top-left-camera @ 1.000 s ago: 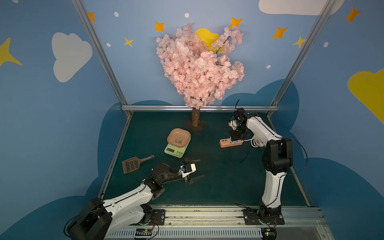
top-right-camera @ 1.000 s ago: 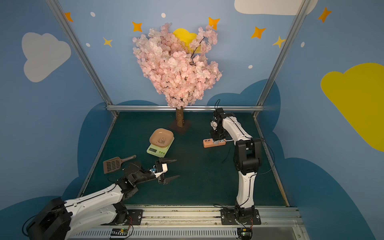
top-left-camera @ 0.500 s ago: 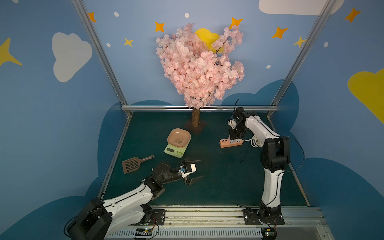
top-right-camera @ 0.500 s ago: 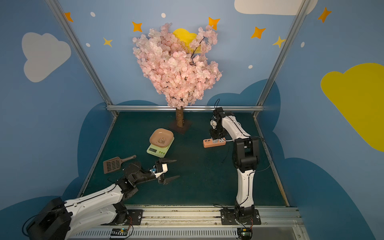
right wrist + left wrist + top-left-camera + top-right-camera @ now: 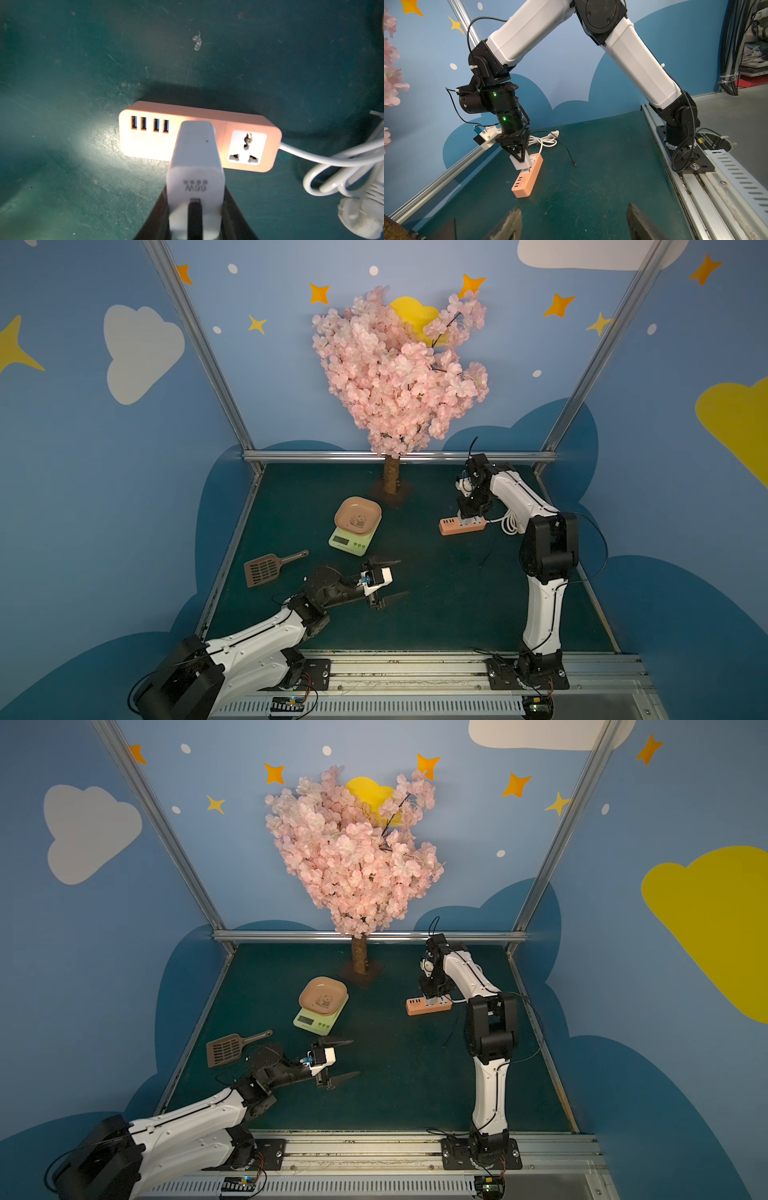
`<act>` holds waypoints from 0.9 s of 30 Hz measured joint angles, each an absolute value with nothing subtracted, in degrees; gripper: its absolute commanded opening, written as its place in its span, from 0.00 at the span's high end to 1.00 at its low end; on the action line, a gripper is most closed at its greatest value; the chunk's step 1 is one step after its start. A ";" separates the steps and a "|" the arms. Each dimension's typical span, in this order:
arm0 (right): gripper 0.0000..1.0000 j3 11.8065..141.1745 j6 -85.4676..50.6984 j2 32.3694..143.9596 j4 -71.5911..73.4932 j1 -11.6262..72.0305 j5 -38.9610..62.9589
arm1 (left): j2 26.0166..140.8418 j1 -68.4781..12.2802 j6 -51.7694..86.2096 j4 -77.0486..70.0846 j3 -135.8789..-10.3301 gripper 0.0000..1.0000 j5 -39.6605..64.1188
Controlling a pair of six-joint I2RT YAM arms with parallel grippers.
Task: Charge the electronic scale
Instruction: Insert the plug into the socket.
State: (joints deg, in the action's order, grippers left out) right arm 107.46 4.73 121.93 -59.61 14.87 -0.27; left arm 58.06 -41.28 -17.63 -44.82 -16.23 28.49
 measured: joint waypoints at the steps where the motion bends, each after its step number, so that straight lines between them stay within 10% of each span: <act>1: 0.97 107.46 4.73 121.93 -59.72 14.79 -0.23 | 58.08 -41.28 -17.63 -44.80 -16.23 0.21 28.49; 27: 0.98 107.26 3.75 123.09 -59.64 15.49 0.56 | 58.98 -41.28 -17.61 -44.40 -16.23 0.21 28.49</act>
State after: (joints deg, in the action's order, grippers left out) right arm 107.26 3.75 123.09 -59.64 15.49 0.56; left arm 58.98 -41.28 -17.61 -44.40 -16.23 28.49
